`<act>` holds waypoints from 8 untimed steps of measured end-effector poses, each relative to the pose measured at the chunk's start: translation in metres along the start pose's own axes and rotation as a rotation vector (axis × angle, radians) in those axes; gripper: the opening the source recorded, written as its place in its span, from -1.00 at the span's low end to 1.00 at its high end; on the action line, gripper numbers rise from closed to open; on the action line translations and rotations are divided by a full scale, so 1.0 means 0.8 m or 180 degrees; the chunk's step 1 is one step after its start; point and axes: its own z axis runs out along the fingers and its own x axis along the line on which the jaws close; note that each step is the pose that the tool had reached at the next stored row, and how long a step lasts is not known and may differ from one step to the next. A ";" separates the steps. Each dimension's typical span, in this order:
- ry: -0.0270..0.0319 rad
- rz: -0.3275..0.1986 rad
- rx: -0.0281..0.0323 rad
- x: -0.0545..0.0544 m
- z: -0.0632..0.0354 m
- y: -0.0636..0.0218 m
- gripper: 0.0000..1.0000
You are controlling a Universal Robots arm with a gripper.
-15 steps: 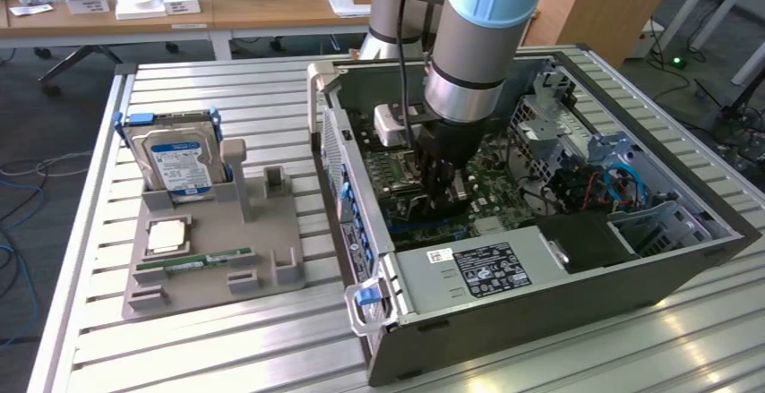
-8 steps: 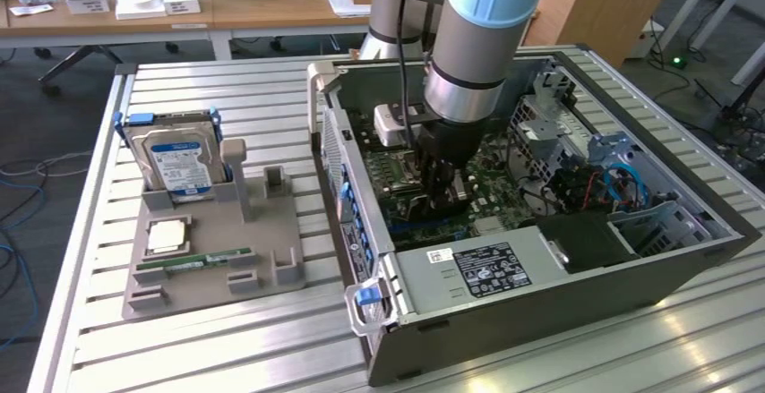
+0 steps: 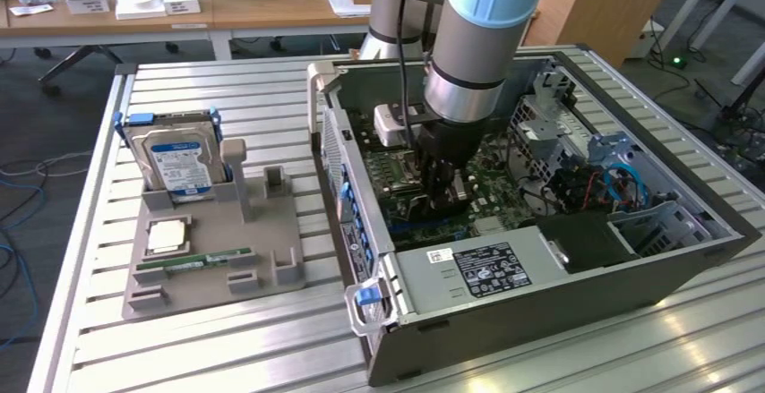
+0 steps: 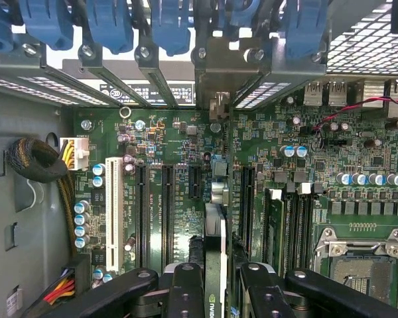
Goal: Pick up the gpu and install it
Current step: 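Insert the gpu into the slot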
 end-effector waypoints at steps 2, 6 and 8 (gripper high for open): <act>0.0000 0.0000 0.0000 0.000 0.000 0.000 -0.47; -0.0003 0.0002 0.0002 0.000 0.001 0.000 -0.35; 0.0000 0.0000 0.0000 0.000 0.000 0.000 -0.22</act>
